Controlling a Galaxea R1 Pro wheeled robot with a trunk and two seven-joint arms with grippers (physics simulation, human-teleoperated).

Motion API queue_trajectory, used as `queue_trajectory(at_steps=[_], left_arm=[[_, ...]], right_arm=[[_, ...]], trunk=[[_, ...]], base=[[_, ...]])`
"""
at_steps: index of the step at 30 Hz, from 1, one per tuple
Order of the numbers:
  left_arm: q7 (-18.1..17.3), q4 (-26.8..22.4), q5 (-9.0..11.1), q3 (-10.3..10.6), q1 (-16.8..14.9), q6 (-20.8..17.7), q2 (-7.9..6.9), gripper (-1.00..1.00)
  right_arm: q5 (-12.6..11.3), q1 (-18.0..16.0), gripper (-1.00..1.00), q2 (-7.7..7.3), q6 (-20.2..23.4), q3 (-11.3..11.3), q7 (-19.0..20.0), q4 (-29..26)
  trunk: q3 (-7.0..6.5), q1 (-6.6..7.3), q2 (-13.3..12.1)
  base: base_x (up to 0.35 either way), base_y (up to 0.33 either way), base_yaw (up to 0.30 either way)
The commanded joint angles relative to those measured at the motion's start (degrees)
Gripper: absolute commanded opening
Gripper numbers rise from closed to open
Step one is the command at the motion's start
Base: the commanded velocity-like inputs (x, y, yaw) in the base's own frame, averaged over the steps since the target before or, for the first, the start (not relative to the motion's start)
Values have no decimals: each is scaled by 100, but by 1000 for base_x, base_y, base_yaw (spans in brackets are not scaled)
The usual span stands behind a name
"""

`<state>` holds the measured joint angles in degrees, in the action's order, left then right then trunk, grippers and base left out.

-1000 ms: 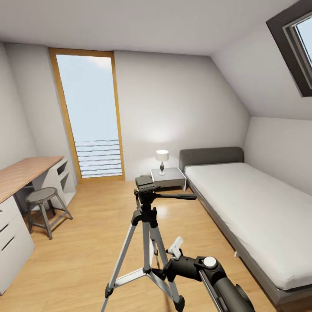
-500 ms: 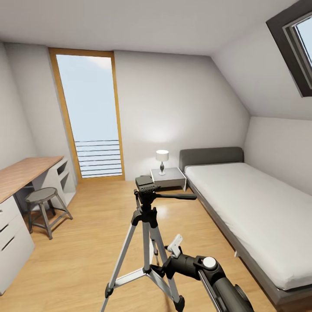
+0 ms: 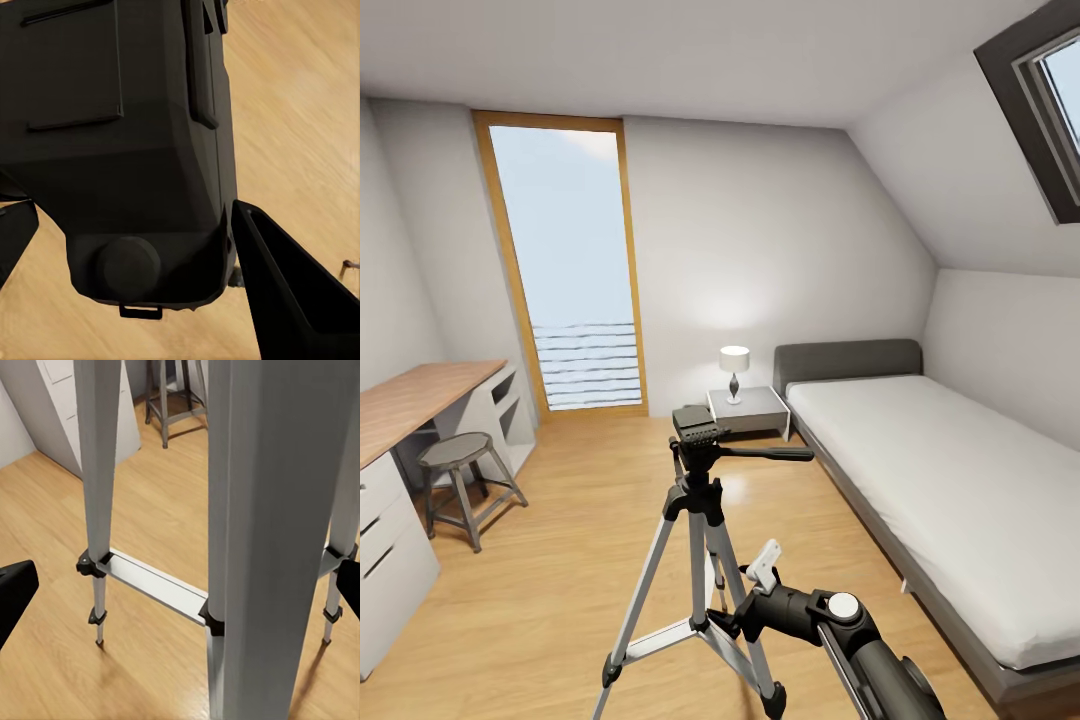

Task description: Attach the digital camera to the camera tripod in the bedroom.

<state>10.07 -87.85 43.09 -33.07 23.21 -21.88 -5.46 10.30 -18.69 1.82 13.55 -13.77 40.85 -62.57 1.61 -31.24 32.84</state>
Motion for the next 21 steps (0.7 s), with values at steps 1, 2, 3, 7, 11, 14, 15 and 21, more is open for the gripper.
queue_trajectory(at_steps=[1,2,3,7,11,14,15,21], left_arm=[[33,-47,-55,-5,0,-41,-3,-100],[36,-76,-157,-12,-2,-66,-4,-100],[36,-76,-157,-12,-2,-66,-4,-100],[25,-164,-432,-8,-6,-179,-2,-100],[6,-206,-515,7,-25,-224,2,-100],[-7,-225,-543,15,-51,-240,10,-100],[-12,-232,-553,20,-65,-247,10,-100],[-117,-257,-587,37,-122,-273,-7,-100]], right_arm=[[31,-3,100,3,29,6,25,-10],[30,-3,100,3,30,6,20,-10],[30,-3,100,3,30,6,20,-10],[24,-3,100,3,32,7,-1,-10],[25,-3,100,3,33,11,-8,-10],[25,-3,100,3,33,13,-11,-10],[23,-3,100,3,33,13,-12,-10],[20,-3,-100,3,27,12,-14,-10]], trunk=[[10,-3,10],[10,-3,10],[10,-3,10],[10,-3,10],[10,-3,10],[10,-3,10],[10,-3,10],[10,-3,10]], base=[[0,0,0],[0,0,0],[0,0,0],[0,0,0],[0,0,0],[0,0,0],[0,0,0],[0,0,0]])
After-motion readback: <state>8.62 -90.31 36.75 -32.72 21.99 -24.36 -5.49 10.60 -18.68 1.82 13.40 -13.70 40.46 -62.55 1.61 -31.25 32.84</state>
